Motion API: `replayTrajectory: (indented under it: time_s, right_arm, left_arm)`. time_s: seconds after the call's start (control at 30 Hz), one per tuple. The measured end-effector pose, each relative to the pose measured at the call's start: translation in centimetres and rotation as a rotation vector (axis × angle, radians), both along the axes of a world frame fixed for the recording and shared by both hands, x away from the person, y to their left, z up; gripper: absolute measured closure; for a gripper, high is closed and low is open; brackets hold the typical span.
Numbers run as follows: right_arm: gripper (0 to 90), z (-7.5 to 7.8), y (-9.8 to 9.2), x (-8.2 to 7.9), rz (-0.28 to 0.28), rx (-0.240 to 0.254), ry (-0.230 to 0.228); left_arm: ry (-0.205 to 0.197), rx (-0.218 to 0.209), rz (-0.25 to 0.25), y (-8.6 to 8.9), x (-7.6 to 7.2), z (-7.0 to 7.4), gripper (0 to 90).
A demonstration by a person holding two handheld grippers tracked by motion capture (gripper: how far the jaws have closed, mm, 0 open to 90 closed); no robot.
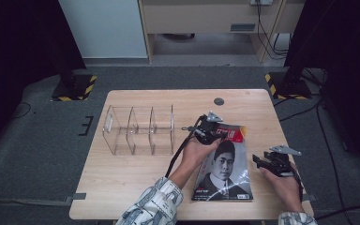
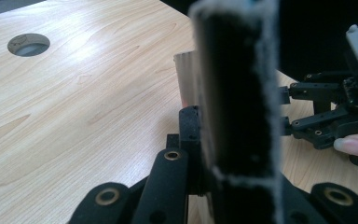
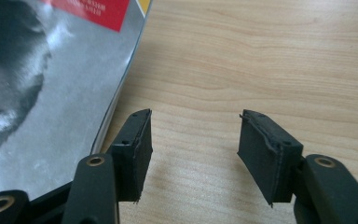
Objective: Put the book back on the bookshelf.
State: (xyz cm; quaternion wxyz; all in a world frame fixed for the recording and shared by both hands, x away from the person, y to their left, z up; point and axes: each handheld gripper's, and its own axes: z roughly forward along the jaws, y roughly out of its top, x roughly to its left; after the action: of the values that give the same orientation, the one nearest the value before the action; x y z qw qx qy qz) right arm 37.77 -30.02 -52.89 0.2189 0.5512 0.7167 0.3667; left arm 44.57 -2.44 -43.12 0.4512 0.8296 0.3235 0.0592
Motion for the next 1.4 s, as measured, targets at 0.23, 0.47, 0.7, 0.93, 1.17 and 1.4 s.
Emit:
replayTrajectory:
  time_s: [0.23, 0.47, 0.7, 0.93, 1.17, 1.4]
  right_arm:
    - [42.8, -0.3, 0.2, 0.1, 0.012, -0.01, 0.015]
    - [40.9, -0.6, 0.5, 0.1, 0.02, -0.021, 0.025]
    - [37.5, -0.7, 0.8, 0.1, 0.027, -0.039, 0.017]
    - [37.0, -0.7, 1.0, 0.1, 0.033, -0.054, 0.006]
    - [36.6, -0.8, 1.0, 0.1, 0.035, -0.058, 0.007]
    - [35.2, -0.8, 1.1, 0.1, 0.04, -0.064, 0.005]
  left_arm:
    - [-0.002, -0.018, -0.005, -0.1, -0.3, 0.4, 86.6]
    - [-0.008, -0.029, -0.016, 0.0, -0.6, 1.0, 86.7]
    - [-0.028, -0.051, -0.018, 0.6, -0.9, 2.2, 86.7]
    - [-0.045, -0.067, -0.023, 1.2, -1.3, 3.4, 86.7]
    - [-0.057, -0.084, -0.023, 1.6, -1.5, 4.1, 86.7]
    - [-0.063, -0.1, -0.024, 2.0, -1.7, 4.8, 86.7]
